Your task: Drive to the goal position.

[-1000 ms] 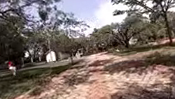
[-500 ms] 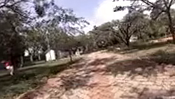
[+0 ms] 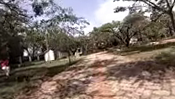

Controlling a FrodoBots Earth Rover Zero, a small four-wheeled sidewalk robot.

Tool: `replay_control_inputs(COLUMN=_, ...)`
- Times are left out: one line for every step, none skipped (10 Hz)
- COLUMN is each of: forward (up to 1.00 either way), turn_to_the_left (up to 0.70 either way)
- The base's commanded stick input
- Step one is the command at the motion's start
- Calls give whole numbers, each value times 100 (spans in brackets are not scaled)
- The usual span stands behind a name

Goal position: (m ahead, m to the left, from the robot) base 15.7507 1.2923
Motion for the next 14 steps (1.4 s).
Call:
replay_control_inputs(forward=70, turn_to_the_left=0)
replay_control_inputs(forward=70, turn_to_the_left=0)
replay_control_inputs(forward=70, turn_to_the_left=0)
replay_control_inputs(forward=70, turn_to_the_left=0)
replay_control_inputs(forward=70, turn_to_the_left=-2)
replay_control_inputs(forward=70, turn_to_the_left=-7)
replay_control_inputs(forward=70, turn_to_the_left=-15)
replay_control_inputs(forward=70, turn_to_the_left=-28)
replay_control_inputs(forward=70, turn_to_the_left=-34)
replay_control_inputs(forward=70, turn_to_the_left=-31)
replay_control_inputs(forward=70, turn_to_the_left=0)
replay_control_inputs(forward=70, turn_to_the_left=0)
replay_control_inputs(forward=70, turn_to_the_left=0)
replay_control_inputs(forward=70, turn_to_the_left=0)
